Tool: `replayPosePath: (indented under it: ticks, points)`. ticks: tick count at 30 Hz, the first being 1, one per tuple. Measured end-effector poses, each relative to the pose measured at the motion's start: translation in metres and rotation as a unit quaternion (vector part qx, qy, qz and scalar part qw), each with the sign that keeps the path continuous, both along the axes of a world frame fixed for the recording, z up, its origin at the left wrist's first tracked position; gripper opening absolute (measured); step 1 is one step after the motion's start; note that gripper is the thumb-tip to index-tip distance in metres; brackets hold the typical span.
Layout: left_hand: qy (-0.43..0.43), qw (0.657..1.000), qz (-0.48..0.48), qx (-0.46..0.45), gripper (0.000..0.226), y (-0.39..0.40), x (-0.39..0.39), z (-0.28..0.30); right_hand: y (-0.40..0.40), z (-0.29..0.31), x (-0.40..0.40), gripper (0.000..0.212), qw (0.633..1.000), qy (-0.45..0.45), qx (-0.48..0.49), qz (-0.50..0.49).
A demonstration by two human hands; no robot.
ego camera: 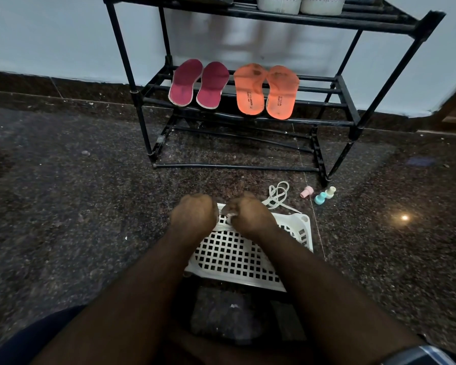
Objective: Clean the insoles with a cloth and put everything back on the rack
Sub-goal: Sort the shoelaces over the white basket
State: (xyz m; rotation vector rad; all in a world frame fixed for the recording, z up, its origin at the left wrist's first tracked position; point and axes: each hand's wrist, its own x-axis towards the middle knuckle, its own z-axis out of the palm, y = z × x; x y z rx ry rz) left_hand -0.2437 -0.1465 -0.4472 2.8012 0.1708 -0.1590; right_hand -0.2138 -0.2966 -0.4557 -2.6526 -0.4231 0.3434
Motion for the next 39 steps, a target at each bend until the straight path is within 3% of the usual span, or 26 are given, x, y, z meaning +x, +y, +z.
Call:
replayPosePath:
  ticks: [5,9,14,23,25,31,34,37,39]
  points:
    - [-0.020,0.997,0.041,-0.068,0.017,0.002,0.004,0.005,-0.040,0.022,0.027,0.013,0.981,-0.025,0.101,-0.164]
    - [-0.018,0.992,0.061,-0.109,0.021,0.001,0.006,0.005,-0.080,0.025,0.053,0.016,0.966,-0.051,-0.034,-0.251]
    - [-0.006,0.991,0.053,-0.122,0.019,-0.005,0.005,0.003,-0.083,0.016,0.072,0.018,0.966,-0.031,-0.147,-0.208]
    - [0.013,0.986,0.051,-0.161,0.014,-0.007,0.008,-0.001,-0.052,-0.008,0.079,0.031,0.968,0.057,-0.220,-0.105]
    - [0.015,0.985,0.055,-0.163,0.014,-0.008,0.008,0.000,-0.047,-0.007,0.074,0.025,0.969,0.046,-0.221,-0.102]
    - [-0.008,0.979,0.039,-0.200,0.012,-0.010,0.011,0.005,-0.035,0.014,0.067,0.016,0.983,-0.045,-0.156,-0.081]
    - [-0.027,0.972,0.021,-0.231,0.009,-0.015,0.009,0.012,-0.031,0.038,0.056,0.024,0.989,-0.099,-0.089,-0.059]
    - [-0.052,0.963,0.004,-0.265,0.030,-0.023,0.004,0.021,-0.031,0.065,0.043,0.026,0.986,-0.141,-0.081,-0.027]
    - [-0.076,0.956,-0.008,-0.282,0.045,-0.026,0.003,0.024,-0.030,0.081,0.032,0.024,0.991,-0.128,-0.019,-0.025]
